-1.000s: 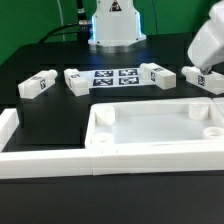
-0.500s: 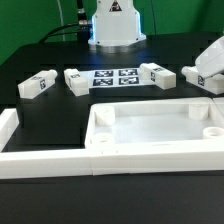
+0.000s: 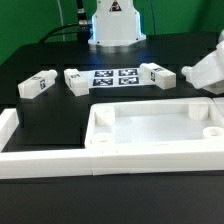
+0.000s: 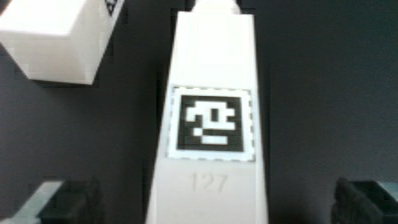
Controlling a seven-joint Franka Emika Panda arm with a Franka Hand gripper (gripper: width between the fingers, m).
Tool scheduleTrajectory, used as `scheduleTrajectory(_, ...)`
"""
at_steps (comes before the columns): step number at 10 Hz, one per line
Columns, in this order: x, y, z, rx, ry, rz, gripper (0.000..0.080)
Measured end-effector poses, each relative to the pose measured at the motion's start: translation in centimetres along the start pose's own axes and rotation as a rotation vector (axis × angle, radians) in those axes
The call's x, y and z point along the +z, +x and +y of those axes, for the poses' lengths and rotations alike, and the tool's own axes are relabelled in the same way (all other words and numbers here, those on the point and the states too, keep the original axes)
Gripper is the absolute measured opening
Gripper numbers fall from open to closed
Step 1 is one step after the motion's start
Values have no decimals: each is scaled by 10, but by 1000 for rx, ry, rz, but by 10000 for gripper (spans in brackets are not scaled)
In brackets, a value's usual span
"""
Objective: Assemble desk
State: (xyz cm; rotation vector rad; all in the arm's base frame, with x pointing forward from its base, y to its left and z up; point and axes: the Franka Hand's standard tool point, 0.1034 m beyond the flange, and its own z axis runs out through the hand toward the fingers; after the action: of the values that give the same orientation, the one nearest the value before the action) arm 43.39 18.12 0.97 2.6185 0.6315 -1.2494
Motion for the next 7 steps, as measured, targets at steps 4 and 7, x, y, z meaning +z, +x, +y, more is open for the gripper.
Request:
scheduleTrajectory(4,0,0,0,0,1,0,431)
scheduleTrajectory(7,0,0,0,0,1,0,288)
